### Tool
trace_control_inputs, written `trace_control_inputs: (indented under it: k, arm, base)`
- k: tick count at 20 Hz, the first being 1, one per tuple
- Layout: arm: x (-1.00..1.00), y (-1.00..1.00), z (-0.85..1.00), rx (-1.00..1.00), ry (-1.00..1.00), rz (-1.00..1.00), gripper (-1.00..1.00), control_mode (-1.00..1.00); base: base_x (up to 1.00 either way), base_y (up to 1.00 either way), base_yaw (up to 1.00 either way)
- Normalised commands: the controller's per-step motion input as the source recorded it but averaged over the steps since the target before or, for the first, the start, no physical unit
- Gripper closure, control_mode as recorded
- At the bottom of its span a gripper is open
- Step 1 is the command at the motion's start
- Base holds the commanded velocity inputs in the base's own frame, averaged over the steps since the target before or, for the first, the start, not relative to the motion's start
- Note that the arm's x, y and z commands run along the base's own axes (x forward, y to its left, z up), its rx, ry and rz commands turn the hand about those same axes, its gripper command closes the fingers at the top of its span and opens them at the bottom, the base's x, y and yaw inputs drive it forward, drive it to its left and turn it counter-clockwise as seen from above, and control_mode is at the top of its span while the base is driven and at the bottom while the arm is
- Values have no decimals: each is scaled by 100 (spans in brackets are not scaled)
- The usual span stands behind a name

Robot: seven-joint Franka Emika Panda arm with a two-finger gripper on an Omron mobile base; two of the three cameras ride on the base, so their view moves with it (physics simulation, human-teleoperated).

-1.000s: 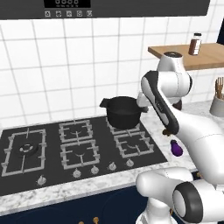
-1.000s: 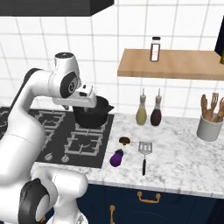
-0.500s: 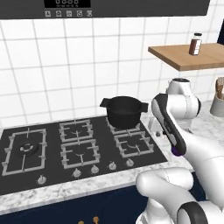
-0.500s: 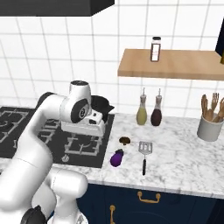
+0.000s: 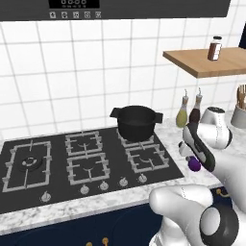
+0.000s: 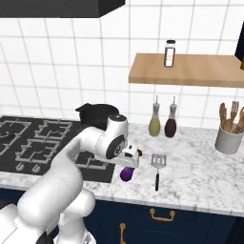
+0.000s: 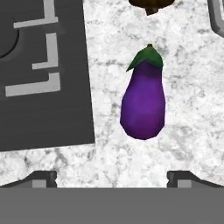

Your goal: Put the eggplant and mushroom in the pot. Retrieve the spatula and lightly stir the vegetables in the pot.

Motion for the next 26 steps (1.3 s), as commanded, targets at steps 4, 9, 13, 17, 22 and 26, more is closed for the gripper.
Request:
trace_control_inputs:
  k: [4, 9, 13, 17, 22, 26]
  arm:
    - [33, -28, -25, 2, 6, -9, -100, -100]
    - [24, -2, -36, 0, 3, -5, -100, -100]
    - [31, -18, -36, 0, 6, -3, -100, -100]
    - [15, -34, -29, 0, 7, -1, -100, -100]
    - [1, -5, -45, 0, 9, 0, -100, -100]
    - [0, 36, -67, 0, 14, 0, 100, -100]
  base:
    - [0, 0, 0]
    - [0, 0, 0]
    - [0, 0, 0]
    - [0, 0, 0]
    - [0, 0, 0]
    - [0, 0, 0]
